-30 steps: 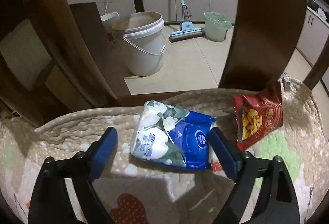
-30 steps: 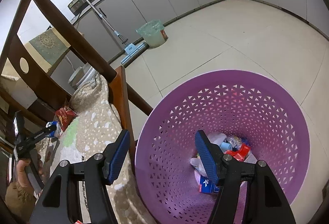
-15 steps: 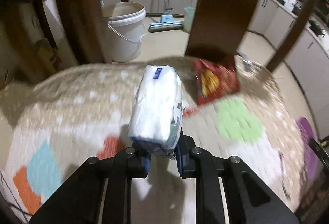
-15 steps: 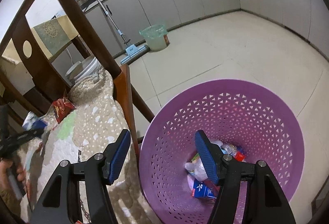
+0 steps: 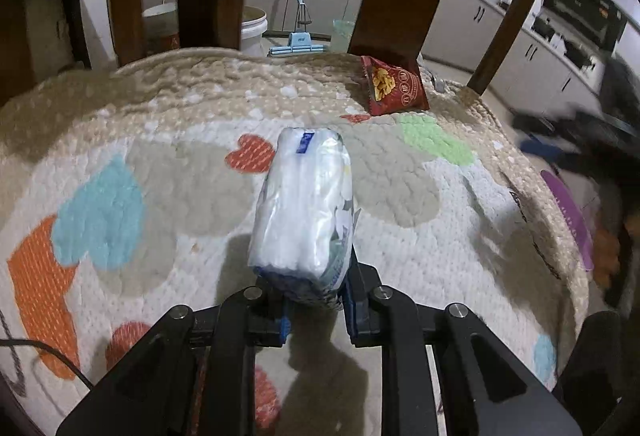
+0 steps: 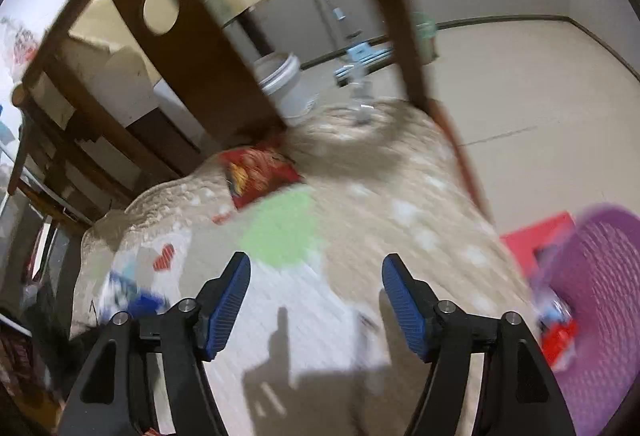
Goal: Collect trash
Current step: 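Grasp the red snack bag with the right tool while the left holds the tissue pack, then carry the tissue pack and red snack bag over the purple basket with both tools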
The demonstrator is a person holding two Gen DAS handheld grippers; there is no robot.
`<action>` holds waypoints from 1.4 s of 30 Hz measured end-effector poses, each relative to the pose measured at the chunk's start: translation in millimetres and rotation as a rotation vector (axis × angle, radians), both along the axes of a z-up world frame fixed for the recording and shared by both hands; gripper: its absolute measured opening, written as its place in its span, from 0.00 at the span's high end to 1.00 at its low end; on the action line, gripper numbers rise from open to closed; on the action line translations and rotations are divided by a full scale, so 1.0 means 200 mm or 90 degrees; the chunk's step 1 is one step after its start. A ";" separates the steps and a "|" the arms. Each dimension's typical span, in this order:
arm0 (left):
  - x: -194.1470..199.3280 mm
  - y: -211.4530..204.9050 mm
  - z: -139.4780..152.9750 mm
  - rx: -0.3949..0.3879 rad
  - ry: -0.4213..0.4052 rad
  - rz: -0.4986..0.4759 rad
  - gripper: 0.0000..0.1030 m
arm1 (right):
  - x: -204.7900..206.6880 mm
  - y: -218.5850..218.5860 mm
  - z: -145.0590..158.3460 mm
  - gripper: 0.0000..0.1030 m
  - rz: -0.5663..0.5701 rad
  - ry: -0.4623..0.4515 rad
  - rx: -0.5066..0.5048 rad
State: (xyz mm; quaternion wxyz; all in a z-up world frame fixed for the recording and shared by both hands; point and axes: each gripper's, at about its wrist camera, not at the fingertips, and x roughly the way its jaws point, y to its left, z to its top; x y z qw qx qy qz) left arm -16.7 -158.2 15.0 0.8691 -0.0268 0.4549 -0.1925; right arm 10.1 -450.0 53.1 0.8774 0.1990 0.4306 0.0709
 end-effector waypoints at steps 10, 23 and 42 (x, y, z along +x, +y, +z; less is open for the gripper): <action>-0.04 0.09 -0.02 -0.045 -0.009 -0.015 0.79 | 0.57 0.34 -0.12 0.26 -0.043 0.010 -0.099; -0.05 0.15 -0.02 -0.082 0.011 -0.009 0.79 | 0.60 0.74 -0.08 0.26 0.170 0.037 -0.082; -0.05 0.21 -0.02 -0.122 0.040 0.008 0.79 | 0.71 1.01 -0.18 0.54 0.219 0.093 -0.180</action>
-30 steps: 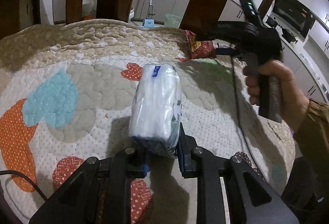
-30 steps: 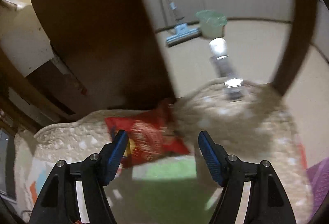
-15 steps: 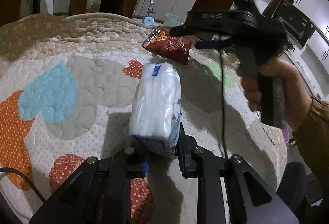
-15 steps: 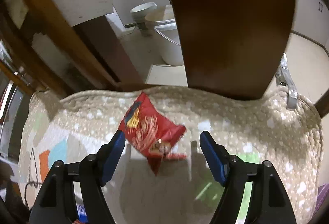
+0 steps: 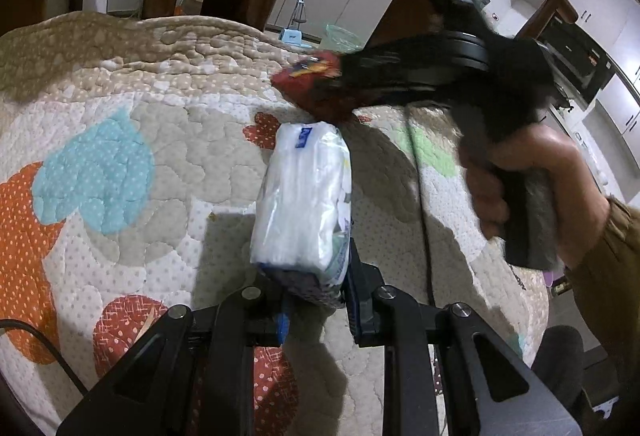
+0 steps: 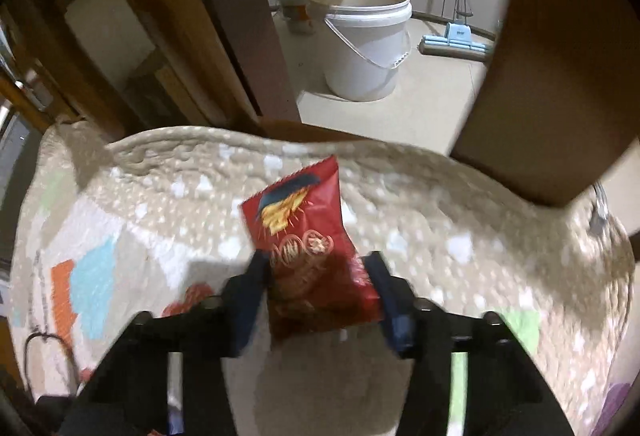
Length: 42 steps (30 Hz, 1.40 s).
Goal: Collect trash
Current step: 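Carry the tissue pack and red snack bag over the purple basket with both tools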
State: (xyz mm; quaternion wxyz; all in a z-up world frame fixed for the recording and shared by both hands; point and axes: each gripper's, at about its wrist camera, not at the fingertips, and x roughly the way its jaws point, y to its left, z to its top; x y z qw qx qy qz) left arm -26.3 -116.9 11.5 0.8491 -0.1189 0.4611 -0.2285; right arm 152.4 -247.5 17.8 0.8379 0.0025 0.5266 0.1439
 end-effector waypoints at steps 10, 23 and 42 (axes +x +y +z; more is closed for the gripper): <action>-0.04 0.08 0.03 -0.023 0.003 0.034 0.81 | -0.49 -0.40 0.13 0.58 -0.091 -0.010 0.045; -0.24 -0.03 0.14 0.042 -0.016 0.027 0.81 | -1.17 -0.86 0.17 0.58 -0.225 -0.032 0.139; -0.49 -0.52 0.46 0.205 -0.088 -0.050 0.81 | -1.55 -1.12 0.28 0.58 -0.269 -0.153 0.171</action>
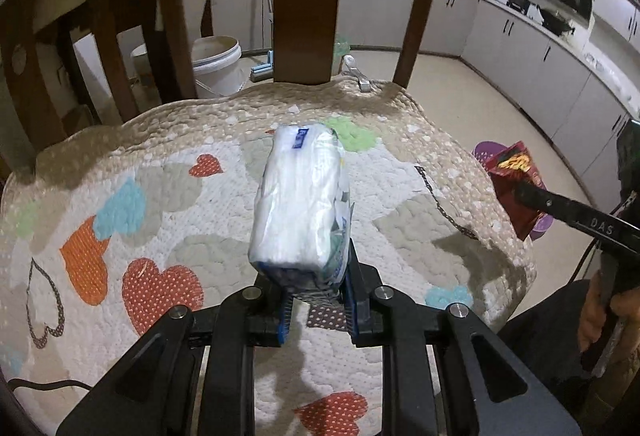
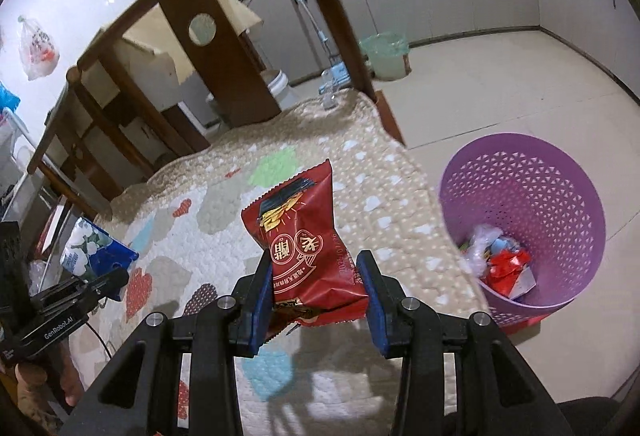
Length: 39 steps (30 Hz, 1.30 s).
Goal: Collect trash
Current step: 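Carry the tissue pack and red snack bag over the purple basket with both tools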
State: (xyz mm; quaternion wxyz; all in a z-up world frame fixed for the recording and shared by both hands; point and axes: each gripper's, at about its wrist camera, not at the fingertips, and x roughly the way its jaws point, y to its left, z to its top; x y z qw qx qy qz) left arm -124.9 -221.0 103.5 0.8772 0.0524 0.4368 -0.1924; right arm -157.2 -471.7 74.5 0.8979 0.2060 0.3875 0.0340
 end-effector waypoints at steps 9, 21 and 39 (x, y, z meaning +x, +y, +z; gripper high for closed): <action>-0.01 -0.21 -0.05 0.050 0.009 -0.046 0.81 | -0.08 -0.25 -0.08 0.58 -0.054 -0.008 0.029; 0.00 -0.43 -0.12 0.083 0.028 -0.093 0.81 | -0.12 -0.47 -0.16 0.58 -0.112 -0.012 0.032; -0.01 -0.58 -0.20 0.110 0.047 -0.124 0.81 | -0.14 -0.58 -0.24 0.58 -0.147 -0.027 0.071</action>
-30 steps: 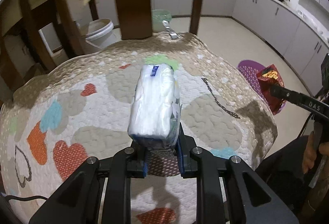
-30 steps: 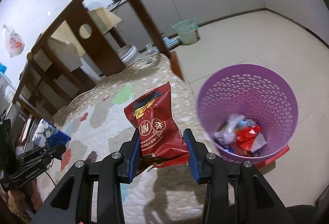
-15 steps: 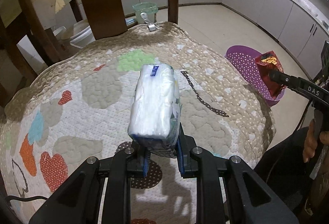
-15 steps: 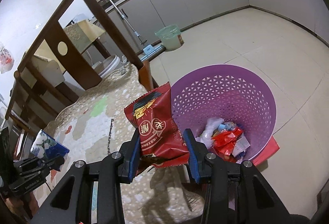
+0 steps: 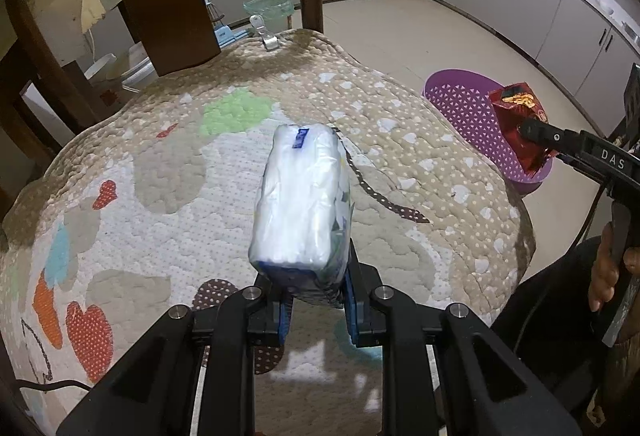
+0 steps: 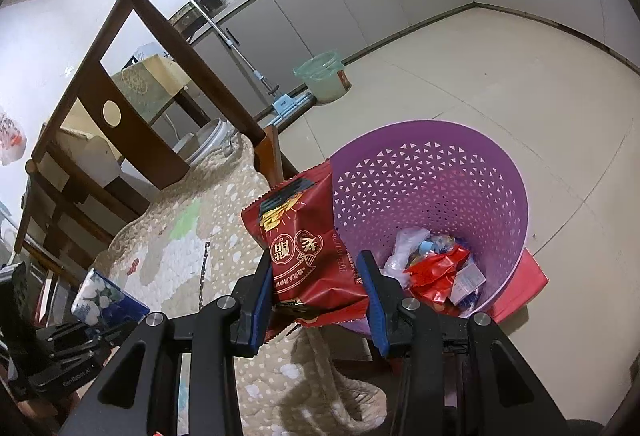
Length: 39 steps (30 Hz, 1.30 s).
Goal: Collect trash
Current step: 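Carry the tissue pack and red snack bag over the purple basket with both tools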
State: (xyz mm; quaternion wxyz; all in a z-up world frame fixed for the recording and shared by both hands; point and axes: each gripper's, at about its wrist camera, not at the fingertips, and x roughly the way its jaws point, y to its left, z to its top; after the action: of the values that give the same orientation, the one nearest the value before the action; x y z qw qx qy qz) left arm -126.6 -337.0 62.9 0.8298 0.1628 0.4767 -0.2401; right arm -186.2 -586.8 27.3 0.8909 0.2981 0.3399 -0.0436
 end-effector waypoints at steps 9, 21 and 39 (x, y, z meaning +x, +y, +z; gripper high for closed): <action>-0.02 -0.07 -0.01 0.004 0.000 -0.015 0.81 | -0.04 -0.01 0.01 0.58 -0.011 -0.018 0.005; -0.07 -0.16 0.03 -0.011 -0.012 -0.043 0.81 | -0.05 -0.01 0.01 0.58 -0.009 -0.030 0.006; -0.08 -0.37 0.19 -0.037 -0.070 -0.103 0.81 | -0.07 -0.01 0.03 0.58 -0.006 -0.041 0.009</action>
State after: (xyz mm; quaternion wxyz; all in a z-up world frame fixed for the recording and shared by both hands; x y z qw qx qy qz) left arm -142.7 -411.4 101.5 0.8371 0.1895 0.4085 -0.3108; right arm -199.9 -589.2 32.3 0.8991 0.3072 0.3098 -0.0356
